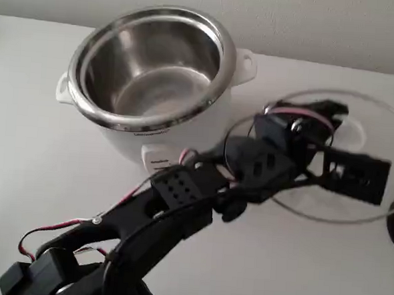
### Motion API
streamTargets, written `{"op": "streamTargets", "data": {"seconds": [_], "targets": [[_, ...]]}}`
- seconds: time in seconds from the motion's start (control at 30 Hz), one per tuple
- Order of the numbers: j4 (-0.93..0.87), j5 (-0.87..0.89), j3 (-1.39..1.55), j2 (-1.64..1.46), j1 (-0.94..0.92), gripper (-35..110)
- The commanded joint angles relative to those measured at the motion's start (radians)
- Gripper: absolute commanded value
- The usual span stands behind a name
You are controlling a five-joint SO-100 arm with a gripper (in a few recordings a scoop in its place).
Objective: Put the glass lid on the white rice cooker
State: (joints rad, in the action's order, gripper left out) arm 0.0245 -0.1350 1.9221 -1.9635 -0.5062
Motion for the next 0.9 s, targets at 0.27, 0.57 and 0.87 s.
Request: {"op": "streamTargets", "data": {"seconds": [0.27, 0.57, 0.87], "targets": [[-0.265, 0.097, -0.597, -0.083, 0.058, 0], [-0.468, 0.244, -0.709, -0.107, 0.222, 0], [-0.586, 0.244, -0.709, -0.133, 0.506, 0]]}}
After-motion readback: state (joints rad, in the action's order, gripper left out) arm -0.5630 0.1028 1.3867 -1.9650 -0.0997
